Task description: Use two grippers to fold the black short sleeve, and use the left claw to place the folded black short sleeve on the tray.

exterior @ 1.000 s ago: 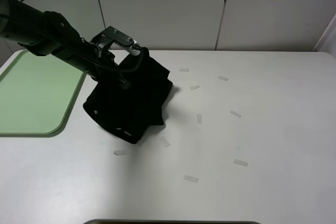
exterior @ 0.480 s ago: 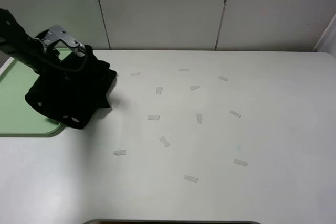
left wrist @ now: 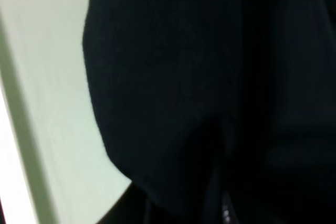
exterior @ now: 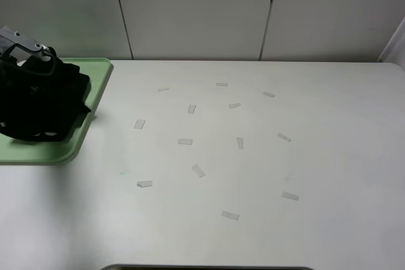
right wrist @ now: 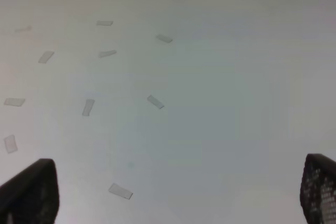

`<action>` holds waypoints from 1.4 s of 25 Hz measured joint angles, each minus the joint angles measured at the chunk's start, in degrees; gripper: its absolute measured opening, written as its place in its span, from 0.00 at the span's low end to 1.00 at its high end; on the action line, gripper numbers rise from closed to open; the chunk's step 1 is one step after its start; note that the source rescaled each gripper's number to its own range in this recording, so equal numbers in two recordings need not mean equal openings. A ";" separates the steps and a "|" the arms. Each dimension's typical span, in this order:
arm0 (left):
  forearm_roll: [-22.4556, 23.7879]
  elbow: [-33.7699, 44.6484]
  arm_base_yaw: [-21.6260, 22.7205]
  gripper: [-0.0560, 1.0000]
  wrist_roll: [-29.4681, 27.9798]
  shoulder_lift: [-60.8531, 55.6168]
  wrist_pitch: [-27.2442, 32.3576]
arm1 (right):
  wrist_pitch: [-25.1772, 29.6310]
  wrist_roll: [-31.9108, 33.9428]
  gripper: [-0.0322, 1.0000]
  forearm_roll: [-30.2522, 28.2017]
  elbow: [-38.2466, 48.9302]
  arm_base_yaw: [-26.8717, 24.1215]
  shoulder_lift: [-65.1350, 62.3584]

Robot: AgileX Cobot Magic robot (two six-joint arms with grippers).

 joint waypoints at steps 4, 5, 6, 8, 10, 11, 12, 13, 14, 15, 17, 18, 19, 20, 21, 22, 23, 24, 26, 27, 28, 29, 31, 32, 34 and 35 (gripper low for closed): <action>0.19 0.00 0.14 0.19 0.00 1.24 -0.65 | 0.00 0.00 1.00 0.00 0.00 0.00 0.00; 0.19 0.00 0.14 0.19 0.00 1.24 -0.71 | 0.00 0.00 1.00 0.00 0.00 0.00 0.00; 0.19 0.00 0.14 0.19 0.00 1.24 -0.71 | 0.00 0.00 1.00 0.00 0.00 0.00 0.00; 0.19 0.00 0.14 0.19 0.00 1.24 -0.75 | 0.00 0.00 1.00 0.00 0.00 0.00 0.00; 0.19 0.00 0.14 0.19 0.00 1.24 -0.64 | 0.00 0.00 1.00 0.00 0.00 0.00 0.00; 0.19 0.00 0.14 0.19 0.00 1.24 -0.41 | 0.00 0.00 1.00 0.00 0.00 0.00 0.00; 0.19 0.00 0.14 0.20 0.00 1.24 -0.16 | 0.00 0.00 1.00 0.00 0.00 0.00 0.00; 0.25 0.00 0.14 0.23 0.00 1.24 0.10 | 0.00 0.00 1.00 0.00 0.00 0.00 0.00; 0.32 0.00 0.14 0.30 0.00 1.18 0.57 | 0.00 0.00 1.00 0.00 0.00 0.00 0.00; 0.37 0.00 0.14 0.37 0.00 1.10 0.92 | 0.00 0.00 1.00 0.00 0.00 0.00 0.00; 0.39 0.00 0.14 0.59 0.00 0.42 1.14 | 0.00 0.00 1.00 0.00 0.00 0.00 0.00; 0.44 0.05 0.14 0.68 0.00 -0.20 0.84 | 0.00 0.00 1.00 0.00 0.00 0.00 0.00; 0.44 0.11 0.14 0.73 0.00 -0.93 0.42 | 0.00 0.00 1.00 0.00 0.00 0.00 0.00; 0.44 0.17 0.14 0.77 0.00 -1.93 -0.24 | 0.00 0.00 1.00 0.00 0.00 0.00 0.00; 0.44 0.21 0.14 0.80 0.00 -3.09 -1.03 | 0.00 0.00 1.00 0.00 0.00 0.00 0.00; 0.44 0.21 0.14 0.82 0.00 -4.39 -1.65 | 0.00 0.00 1.00 0.00 0.00 0.00 0.00; 0.44 0.21 0.14 0.83 0.00 -5.55 -2.50 | 0.00 0.00 1.00 0.00 0.00 0.00 0.00; 0.44 0.21 0.14 0.84 0.00 -6.98 -2.81 | 0.00 0.00 1.00 0.00 0.00 0.00 0.00; 0.44 0.21 0.14 0.84 0.00 -9.41 -3.20 | 0.00 0.00 1.00 0.00 0.00 0.00 0.00; 0.44 0.21 0.14 0.84 0.00 -10.59 -3.24 | 0.00 0.00 1.00 0.00 0.00 0.00 0.00; 0.44 0.21 0.14 0.85 0.00 -11.72 -3.24 | 0.00 0.00 1.00 0.00 0.00 0.00 0.00; 0.44 0.21 0.14 0.84 0.00 -12.75 -3.01 | 0.00 0.00 1.00 0.00 0.00 0.00 0.00; 0.44 0.21 0.02 0.84 0.00 -14.56 -2.12 | 0.00 0.00 1.00 0.00 0.00 0.00 0.00; 0.44 0.21 -0.07 0.84 -0.24 -15.59 -1.65 | 0.00 0.00 1.00 0.00 0.00 0.00 0.00; 0.44 0.23 -0.67 0.84 -1.25 -17.75 -0.92 | 0.00 0.00 1.00 0.00 0.00 0.00 0.00; 0.44 0.30 -1.01 0.84 -2.07 -19.16 -0.54 | 0.00 0.00 1.00 0.00 0.00 0.00 0.00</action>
